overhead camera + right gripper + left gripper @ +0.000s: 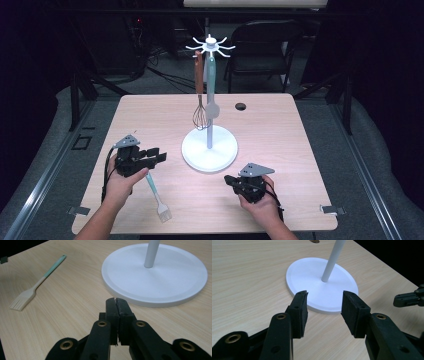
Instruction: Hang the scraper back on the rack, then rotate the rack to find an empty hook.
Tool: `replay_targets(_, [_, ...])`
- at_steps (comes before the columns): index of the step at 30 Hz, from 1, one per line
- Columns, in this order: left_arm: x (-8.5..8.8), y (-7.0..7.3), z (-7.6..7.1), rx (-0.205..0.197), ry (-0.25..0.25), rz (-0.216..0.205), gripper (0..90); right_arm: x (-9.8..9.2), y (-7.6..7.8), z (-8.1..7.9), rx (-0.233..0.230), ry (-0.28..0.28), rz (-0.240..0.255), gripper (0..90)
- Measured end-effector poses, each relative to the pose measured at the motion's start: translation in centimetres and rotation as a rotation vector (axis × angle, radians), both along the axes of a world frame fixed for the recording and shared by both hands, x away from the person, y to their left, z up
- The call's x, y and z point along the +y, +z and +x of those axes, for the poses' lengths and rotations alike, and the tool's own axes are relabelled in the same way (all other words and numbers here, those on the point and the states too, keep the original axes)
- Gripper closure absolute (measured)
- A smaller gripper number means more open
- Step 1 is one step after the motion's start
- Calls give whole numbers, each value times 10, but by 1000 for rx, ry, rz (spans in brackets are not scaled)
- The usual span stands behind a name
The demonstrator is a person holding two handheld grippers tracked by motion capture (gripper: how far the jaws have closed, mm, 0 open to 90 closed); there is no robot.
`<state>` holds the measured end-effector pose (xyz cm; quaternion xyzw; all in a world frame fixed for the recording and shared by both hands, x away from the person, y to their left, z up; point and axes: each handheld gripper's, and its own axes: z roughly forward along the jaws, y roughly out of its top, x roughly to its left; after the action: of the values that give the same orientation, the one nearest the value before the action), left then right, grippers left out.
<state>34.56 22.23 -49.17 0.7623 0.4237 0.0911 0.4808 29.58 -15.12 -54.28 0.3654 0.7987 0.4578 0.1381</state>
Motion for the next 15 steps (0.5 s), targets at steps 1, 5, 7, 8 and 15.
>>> replay_targets(1, [1,-5,-3,-2,0,-1,557,0,1,0,-6,0,5,900])
replay_targets(5, [1,-14,-9,-7,1,-3,550,-1,3,0,-20,-11,6,899])
replay_targets(7, [1,-17,-11,-5,4,-7,545,-3,4,0,-24,-14,6,898])
replay_targets(8, [2,-20,-13,-3,4,-9,545,-3,4,0,-24,-14,6,898])
replay_targets(15, [5,-31,-17,10,14,-36,535,-4,6,1,-31,-20,11,900])
